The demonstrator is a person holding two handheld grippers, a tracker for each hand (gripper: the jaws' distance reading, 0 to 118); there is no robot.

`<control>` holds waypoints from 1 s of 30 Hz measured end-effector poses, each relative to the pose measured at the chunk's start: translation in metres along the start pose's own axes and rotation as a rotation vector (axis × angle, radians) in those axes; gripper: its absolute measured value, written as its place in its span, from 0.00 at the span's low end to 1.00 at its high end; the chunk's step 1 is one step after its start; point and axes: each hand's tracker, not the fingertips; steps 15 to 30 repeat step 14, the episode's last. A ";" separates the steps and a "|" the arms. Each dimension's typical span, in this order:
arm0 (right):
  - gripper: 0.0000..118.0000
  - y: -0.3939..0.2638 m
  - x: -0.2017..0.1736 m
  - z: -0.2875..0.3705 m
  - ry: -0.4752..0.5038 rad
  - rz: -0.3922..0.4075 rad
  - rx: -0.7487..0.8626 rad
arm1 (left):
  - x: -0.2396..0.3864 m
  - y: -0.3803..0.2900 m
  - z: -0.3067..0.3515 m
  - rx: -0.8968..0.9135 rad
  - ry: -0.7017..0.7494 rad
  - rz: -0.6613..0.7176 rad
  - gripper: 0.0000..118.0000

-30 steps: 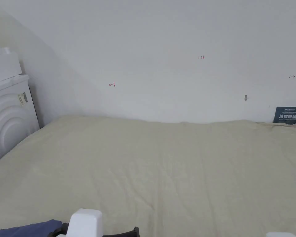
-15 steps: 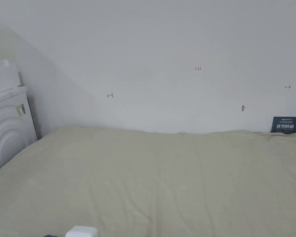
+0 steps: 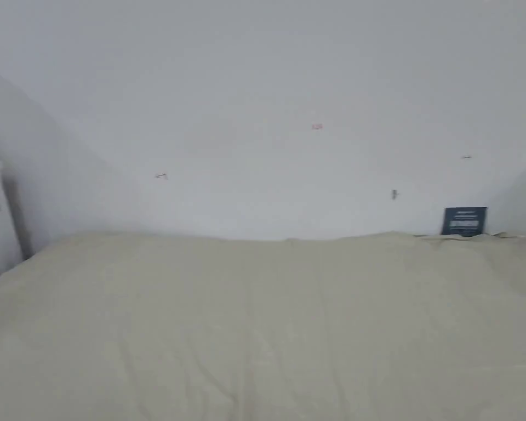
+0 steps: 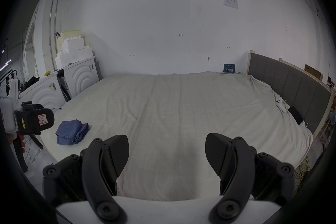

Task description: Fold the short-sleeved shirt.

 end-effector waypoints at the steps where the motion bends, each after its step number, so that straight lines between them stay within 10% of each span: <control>1: 0.76 0.000 0.000 0.000 0.000 0.002 -0.002 | 0.000 0.000 0.000 0.001 0.000 0.000 1.00; 30: 0.76 0.004 0.001 0.002 -0.007 0.016 0.008 | -0.001 0.004 -0.002 0.006 -0.006 0.003 1.00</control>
